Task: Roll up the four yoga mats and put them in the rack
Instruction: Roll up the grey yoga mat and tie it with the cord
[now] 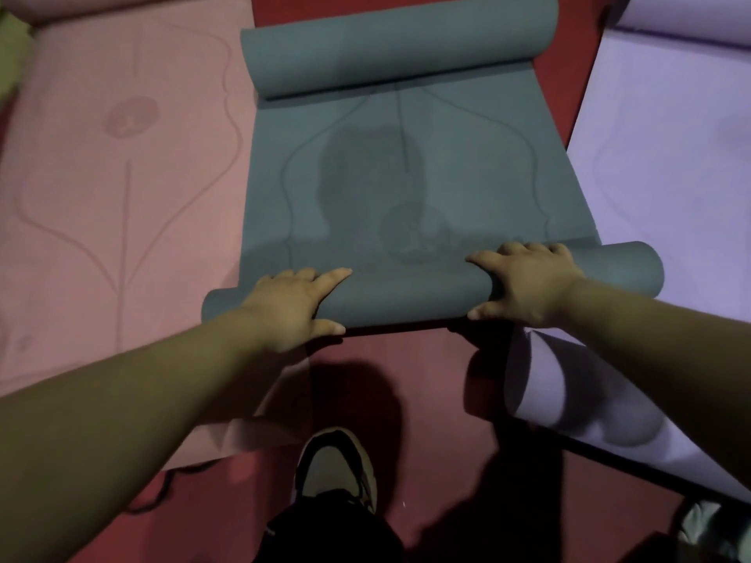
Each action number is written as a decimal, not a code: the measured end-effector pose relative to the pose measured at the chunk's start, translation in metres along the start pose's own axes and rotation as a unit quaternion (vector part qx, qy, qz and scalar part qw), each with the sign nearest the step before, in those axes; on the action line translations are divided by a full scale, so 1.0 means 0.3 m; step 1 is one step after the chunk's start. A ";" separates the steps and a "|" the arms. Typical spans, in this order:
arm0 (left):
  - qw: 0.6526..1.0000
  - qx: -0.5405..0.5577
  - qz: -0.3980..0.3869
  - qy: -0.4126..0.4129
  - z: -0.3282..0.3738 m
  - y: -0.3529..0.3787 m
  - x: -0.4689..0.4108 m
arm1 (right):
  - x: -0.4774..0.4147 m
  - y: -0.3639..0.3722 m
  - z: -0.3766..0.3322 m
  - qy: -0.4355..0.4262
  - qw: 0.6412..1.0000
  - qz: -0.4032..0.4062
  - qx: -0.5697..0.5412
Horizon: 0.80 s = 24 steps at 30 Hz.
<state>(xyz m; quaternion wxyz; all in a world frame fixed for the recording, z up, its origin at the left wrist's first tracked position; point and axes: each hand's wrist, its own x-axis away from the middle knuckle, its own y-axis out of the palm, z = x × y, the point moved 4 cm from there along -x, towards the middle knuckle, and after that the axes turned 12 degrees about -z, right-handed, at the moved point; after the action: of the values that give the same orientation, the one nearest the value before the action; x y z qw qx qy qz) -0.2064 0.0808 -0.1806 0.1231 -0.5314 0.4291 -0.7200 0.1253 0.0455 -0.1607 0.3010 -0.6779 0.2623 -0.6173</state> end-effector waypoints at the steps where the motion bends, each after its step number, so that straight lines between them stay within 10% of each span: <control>1: 1.000 0.009 -0.002 0.008 -0.006 -0.016 0.014 | 0.014 -0.024 -0.001 -0.001 1.000 -0.005 -0.004; 24: 0.983 0.088 -0.099 0.125 0.111 0.228 0.305 | 0.364 0.336 -0.111 -0.032 0.997 -0.043 -0.047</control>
<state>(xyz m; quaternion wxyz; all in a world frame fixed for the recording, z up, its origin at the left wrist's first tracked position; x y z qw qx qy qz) -0.2335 -0.0346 -0.1693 0.0425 -0.4643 0.3213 -0.8243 0.1047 -0.1054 -0.1583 0.2502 -0.7216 0.2520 -0.5943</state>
